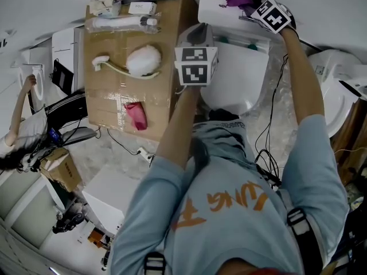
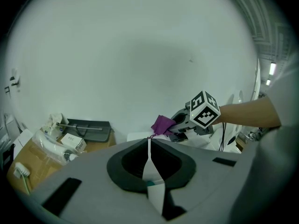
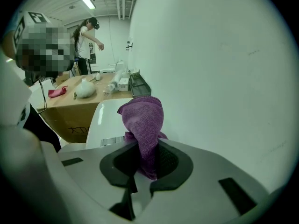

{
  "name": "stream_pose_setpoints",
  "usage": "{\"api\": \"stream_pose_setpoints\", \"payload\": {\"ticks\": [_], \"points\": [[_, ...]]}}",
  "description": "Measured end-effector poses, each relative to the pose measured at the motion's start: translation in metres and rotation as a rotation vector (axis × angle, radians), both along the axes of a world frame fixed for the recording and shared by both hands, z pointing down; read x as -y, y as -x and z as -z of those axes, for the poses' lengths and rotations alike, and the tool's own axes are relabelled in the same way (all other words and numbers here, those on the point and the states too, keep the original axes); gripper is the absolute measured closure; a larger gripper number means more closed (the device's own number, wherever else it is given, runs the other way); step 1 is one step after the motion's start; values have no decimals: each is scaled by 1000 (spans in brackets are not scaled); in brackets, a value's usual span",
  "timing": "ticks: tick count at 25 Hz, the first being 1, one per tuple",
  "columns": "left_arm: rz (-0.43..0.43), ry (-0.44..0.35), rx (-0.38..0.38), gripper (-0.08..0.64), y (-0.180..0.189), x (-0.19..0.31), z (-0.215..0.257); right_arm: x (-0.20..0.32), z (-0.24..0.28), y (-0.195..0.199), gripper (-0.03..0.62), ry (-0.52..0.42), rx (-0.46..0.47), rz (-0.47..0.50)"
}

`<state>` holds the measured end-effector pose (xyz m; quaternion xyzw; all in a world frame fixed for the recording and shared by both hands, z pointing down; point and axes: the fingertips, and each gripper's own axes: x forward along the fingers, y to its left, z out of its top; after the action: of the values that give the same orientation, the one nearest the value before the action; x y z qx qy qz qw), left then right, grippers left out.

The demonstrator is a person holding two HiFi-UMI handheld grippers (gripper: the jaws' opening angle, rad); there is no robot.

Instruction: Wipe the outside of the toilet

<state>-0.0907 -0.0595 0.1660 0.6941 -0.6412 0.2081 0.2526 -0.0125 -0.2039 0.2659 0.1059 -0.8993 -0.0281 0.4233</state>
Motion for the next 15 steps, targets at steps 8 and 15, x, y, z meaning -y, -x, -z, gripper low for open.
{"api": "stream_pose_setpoints", "payload": {"ticks": [8,15], "points": [[-24,-4,-3,534,-13,2,0,5,1,-36,523,-11,19,-77],[-40,1,-1,534,-21,2,0,9,0,-67,523,-27,1,-115]]}}
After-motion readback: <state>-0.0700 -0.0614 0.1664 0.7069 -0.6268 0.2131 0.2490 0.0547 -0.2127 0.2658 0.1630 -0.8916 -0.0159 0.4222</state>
